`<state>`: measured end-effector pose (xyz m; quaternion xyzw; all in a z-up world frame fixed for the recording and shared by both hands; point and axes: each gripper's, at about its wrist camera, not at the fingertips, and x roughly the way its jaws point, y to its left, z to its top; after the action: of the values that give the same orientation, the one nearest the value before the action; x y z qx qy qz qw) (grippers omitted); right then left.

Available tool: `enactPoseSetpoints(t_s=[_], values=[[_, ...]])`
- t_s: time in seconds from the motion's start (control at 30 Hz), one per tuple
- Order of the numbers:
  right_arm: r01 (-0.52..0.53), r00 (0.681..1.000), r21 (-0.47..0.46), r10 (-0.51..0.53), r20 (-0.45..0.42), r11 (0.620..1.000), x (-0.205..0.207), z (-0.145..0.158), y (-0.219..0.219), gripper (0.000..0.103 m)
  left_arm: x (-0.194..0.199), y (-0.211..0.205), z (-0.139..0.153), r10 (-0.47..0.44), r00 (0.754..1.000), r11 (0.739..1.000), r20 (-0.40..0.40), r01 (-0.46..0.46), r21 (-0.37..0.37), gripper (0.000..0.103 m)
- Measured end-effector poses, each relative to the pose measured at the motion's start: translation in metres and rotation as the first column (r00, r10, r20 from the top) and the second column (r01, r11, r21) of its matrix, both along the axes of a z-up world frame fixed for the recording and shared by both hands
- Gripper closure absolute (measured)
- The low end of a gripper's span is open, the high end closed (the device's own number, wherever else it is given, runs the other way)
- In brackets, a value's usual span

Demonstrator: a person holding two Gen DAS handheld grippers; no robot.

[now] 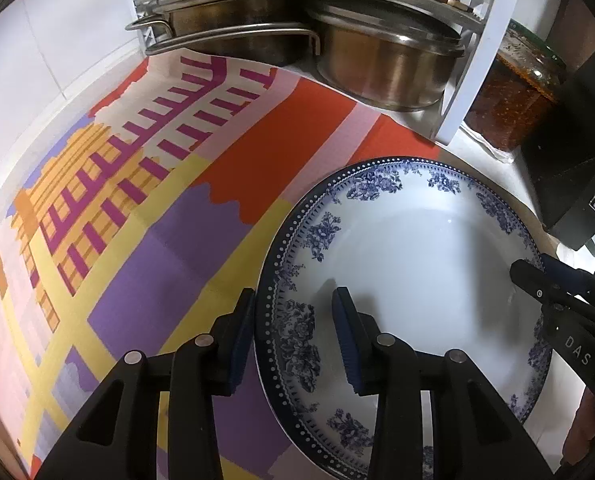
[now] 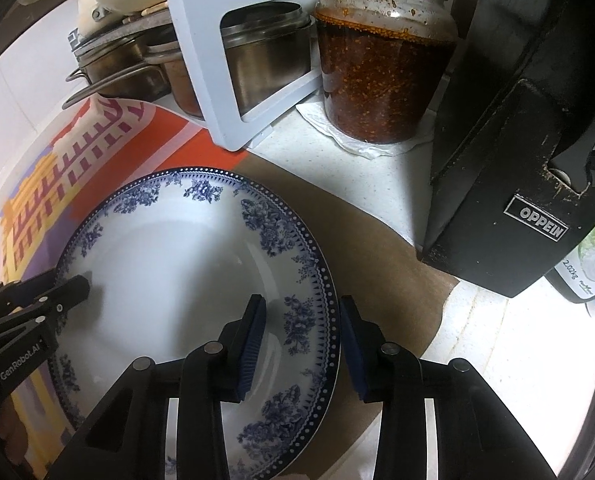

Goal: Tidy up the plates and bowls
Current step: 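Carry the blue-and-white plate with both grippers over the green plate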

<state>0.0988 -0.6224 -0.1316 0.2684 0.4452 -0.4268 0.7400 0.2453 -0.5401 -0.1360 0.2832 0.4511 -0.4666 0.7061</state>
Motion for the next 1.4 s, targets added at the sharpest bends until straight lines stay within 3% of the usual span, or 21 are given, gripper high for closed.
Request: enactPoseSetpoints(t_s=[0.67,1.4], values=[[-0.119,0.993,-0.066,0.120,0.021,0.991,0.015,0.043,0.058,0.066,0.007,0.091,0.048,0.144,0.988,0.987,0.053,-0.140,-0.076,0.065],[-0.328,0.940,-0.148,0.339,0.049,0.933,0.054,0.085,0.167,0.066,0.022,0.236,0.086,0.365,0.928,0.925,0.072,-0.352,-0.143,0.065]])
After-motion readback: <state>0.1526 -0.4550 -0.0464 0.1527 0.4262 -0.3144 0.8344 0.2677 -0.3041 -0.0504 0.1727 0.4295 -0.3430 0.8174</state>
